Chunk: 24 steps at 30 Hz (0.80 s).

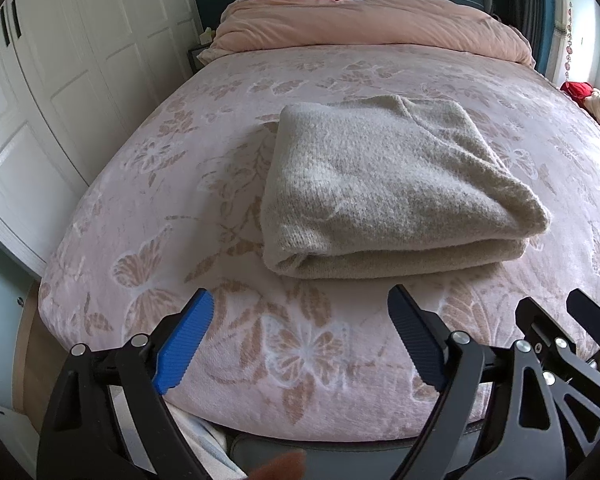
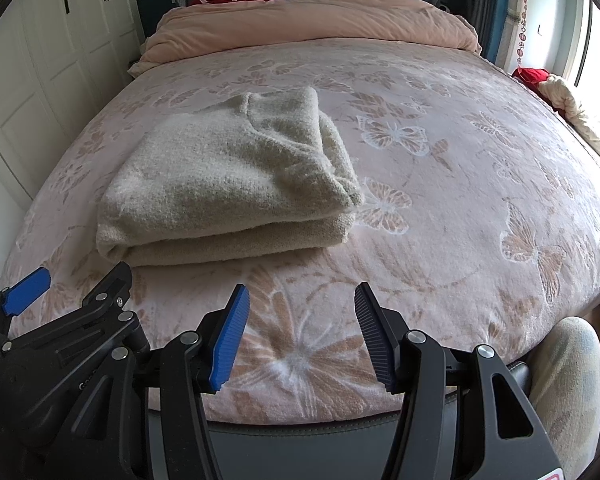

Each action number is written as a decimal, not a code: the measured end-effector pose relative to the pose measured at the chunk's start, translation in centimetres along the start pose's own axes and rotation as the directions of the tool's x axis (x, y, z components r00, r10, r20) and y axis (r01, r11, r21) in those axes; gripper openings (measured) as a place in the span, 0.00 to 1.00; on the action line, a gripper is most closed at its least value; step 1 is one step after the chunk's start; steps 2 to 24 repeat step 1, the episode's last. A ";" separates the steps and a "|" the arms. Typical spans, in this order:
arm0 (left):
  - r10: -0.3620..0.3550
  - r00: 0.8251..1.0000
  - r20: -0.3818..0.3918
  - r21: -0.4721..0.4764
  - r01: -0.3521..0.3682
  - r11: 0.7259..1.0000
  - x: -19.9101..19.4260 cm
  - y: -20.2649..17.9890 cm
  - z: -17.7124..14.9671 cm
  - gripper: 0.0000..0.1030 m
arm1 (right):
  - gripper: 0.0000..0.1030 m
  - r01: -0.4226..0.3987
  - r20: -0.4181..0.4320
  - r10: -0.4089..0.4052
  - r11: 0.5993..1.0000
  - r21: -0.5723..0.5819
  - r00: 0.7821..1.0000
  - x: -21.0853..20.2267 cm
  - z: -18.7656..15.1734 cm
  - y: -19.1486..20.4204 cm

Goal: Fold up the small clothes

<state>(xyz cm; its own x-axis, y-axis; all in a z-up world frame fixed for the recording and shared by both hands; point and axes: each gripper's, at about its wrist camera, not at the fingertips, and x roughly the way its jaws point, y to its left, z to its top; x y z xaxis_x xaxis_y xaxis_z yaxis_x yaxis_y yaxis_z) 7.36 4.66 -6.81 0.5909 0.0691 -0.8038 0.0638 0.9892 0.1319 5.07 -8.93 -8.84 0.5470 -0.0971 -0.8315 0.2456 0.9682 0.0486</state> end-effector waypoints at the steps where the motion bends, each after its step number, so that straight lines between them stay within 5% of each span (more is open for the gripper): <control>1: 0.000 1.000 0.000 -0.001 0.000 1.000 0.0 -0.1 -0.1 0.83 | 0.53 0.000 0.001 0.000 1.000 0.000 1.000 0.0 0.1 0.1; 24: 0.000 1.000 0.000 -0.001 0.000 1.000 0.0 -0.1 -0.1 0.83 | 0.53 0.000 0.001 0.000 1.000 0.000 1.000 0.0 0.1 0.1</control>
